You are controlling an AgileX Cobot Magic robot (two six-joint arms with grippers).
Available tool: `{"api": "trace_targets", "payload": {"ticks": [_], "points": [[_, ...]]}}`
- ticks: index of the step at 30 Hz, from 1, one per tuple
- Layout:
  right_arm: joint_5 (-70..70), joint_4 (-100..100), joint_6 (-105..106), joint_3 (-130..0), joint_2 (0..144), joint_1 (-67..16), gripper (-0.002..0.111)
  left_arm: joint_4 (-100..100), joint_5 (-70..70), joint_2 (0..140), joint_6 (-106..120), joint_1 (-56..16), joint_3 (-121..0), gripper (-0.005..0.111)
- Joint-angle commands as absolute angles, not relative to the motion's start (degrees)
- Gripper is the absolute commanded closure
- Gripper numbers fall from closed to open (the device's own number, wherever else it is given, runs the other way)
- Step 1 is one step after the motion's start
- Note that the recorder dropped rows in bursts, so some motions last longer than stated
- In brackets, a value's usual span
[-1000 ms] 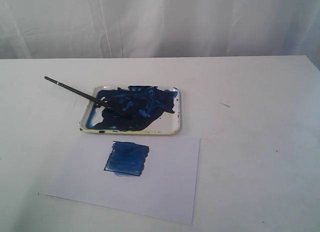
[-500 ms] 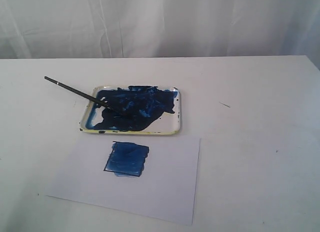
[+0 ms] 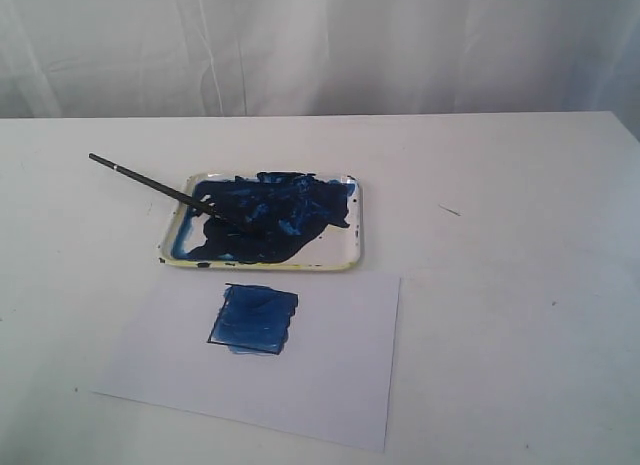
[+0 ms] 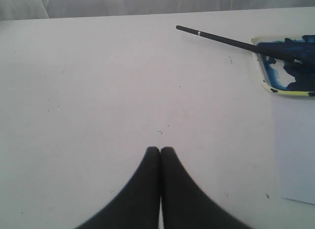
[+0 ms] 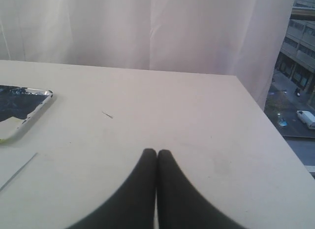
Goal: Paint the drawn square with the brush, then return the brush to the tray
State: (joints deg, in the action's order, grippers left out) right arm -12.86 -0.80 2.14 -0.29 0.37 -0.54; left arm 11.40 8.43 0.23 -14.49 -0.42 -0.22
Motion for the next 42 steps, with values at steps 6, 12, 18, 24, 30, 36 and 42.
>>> {"api": "trace_targets", "payload": {"ticks": [6, 12, 18, 24, 30, 36, 42], "points": [[-12.02, -0.35, 1.76, 0.00, 0.00, -0.67, 0.108, 10.97, 8.63, 0.00, -15.00, -0.74, 0.00, 0.107], [-12.02, -0.35, 1.76, 0.00, 0.00, -0.67, 0.108, 10.97, 10.45, 0.00, -15.00, -0.74, 0.00, 0.107], [-12.02, -0.35, 1.76, 0.00, 0.00, -0.67, 0.108, 10.51, 11.43, 0.00, -14.15, -0.74, 0.00, 0.107], [-12.13, -0.35, 1.76, 0.00, 0.00, -0.67, 0.108, -3.21, 11.23, 0.00, 0.67, -0.74, 0.00, 0.107], [-12.13, -0.35, 1.76, 0.00, 0.00, -0.67, 0.108, -2.79, 11.98, 0.00, 0.67, -0.74, 0.00, 0.107], [-12.13, -0.35, 1.76, 0.00, 0.00, -0.67, 0.108, -2.79, 11.98, 0.00, 0.67, -0.74, 0.00, 0.107], [-12.35, -0.35, 1.76, 0.00, 0.00, -0.67, 0.108, -2.79, 11.98, 0.00, 0.67, -0.74, 0.00, 0.107]]}}
